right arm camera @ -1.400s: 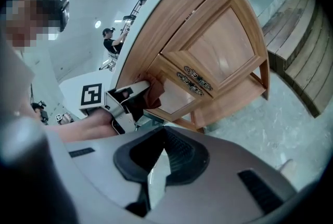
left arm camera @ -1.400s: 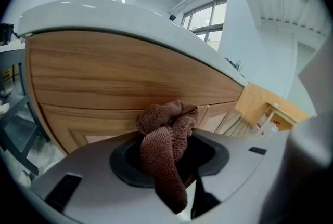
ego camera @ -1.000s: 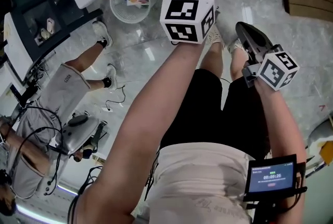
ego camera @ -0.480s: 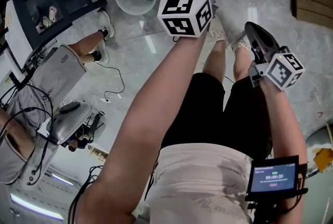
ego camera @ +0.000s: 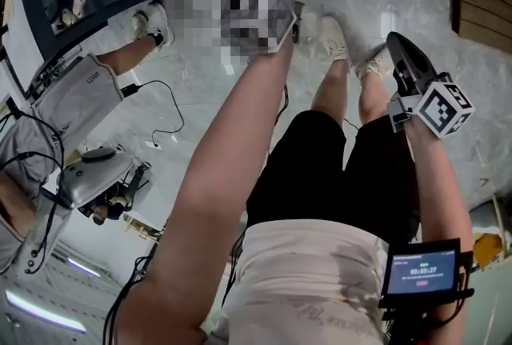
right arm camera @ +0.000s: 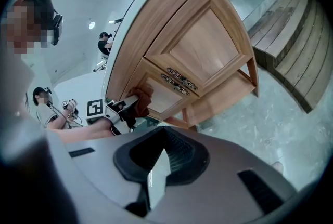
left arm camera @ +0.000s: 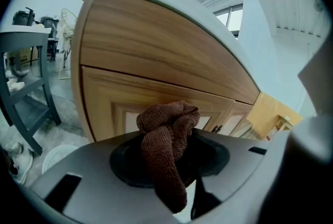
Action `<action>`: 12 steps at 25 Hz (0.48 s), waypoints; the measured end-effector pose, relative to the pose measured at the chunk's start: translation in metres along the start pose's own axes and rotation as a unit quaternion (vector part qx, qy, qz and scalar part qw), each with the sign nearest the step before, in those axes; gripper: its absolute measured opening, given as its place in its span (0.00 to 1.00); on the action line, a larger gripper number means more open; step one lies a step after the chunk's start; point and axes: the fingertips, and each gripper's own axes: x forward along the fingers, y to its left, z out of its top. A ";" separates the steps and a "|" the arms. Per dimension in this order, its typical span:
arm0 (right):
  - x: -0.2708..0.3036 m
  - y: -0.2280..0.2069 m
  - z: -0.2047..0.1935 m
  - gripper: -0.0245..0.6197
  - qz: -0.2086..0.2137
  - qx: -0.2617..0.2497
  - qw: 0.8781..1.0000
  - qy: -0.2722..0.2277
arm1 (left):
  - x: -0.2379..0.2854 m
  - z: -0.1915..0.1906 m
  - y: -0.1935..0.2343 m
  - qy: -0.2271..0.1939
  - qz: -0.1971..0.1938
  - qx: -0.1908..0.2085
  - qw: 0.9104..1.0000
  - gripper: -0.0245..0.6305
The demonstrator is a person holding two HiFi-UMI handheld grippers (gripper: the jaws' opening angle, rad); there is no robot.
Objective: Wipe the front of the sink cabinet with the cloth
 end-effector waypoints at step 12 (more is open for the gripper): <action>0.015 0.026 -0.009 0.06 0.028 -0.026 0.999 0.031 | -0.037 0.001 0.074 -0.012 0.086 -0.008 0.996 0.29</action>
